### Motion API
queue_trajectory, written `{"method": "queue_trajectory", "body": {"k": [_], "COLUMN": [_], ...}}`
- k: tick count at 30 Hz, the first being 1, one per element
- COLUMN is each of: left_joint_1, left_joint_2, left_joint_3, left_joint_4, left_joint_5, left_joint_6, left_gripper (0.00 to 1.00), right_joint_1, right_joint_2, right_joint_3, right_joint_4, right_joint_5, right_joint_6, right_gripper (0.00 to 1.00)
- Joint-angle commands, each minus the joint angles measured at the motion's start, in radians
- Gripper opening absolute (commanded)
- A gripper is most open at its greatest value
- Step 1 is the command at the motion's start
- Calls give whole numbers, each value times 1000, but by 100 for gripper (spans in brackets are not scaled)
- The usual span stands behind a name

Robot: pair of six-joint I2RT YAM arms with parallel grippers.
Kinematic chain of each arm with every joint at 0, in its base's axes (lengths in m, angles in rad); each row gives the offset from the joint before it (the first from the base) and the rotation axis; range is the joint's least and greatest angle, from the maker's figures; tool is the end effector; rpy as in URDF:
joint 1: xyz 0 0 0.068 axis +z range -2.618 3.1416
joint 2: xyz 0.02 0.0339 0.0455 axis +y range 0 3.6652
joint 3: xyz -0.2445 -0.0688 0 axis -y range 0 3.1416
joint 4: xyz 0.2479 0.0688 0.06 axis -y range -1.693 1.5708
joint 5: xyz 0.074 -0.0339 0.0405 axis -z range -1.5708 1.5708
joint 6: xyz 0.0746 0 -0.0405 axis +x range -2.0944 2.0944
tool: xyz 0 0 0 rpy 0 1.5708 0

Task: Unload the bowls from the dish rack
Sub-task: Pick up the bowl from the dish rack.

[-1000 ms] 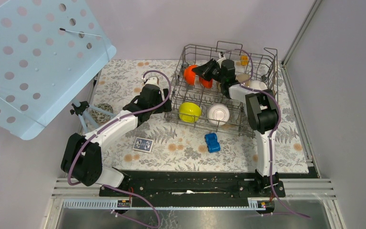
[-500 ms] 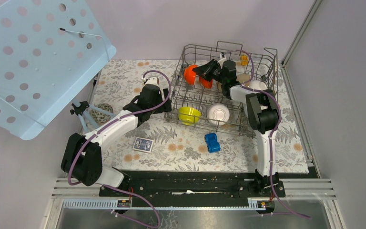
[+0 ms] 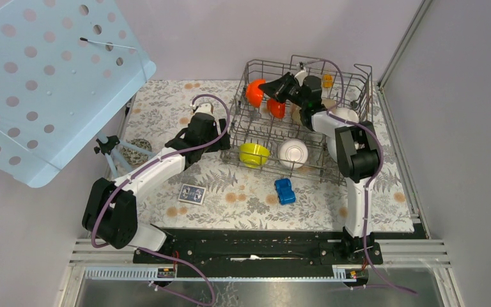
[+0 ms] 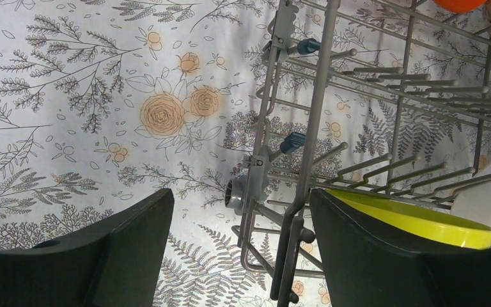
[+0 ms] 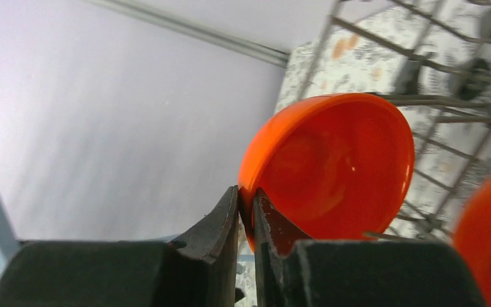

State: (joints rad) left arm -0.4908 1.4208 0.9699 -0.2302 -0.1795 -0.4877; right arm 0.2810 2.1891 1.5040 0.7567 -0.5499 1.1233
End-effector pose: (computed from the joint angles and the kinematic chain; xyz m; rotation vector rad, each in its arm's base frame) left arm 0.3125 -0.1519 0.2084 -0.0933 2.2574 -0.3264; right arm 0.4973 0.1841 0.2122 0.2175 1.7049 1.4955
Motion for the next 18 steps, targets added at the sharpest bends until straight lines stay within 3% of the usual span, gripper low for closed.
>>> {"method": "queue_trajectory", "body": {"k": [1,9,18], "left_joint_1": [3,0,-3], "left_joint_2": [6,-8,-49], "left_joint_3": [29,26,22], "left_joint_4": [0,0,0], "left_joint_5": [-19,-18,-10], "left_joint_6": [11,11,3], "left_gripper": [82,82,82], "right_joint_1": [-2,-3,-2], "right_joint_2": [-158,-201,-364], "right_joint_3": [43,35,-18], "right_joint_4": [120,89,7], "right_joint_5": [-88,-100,-104], "right_joint_6": [8,-16,-84], "right_gripper": [0,0,0]}}
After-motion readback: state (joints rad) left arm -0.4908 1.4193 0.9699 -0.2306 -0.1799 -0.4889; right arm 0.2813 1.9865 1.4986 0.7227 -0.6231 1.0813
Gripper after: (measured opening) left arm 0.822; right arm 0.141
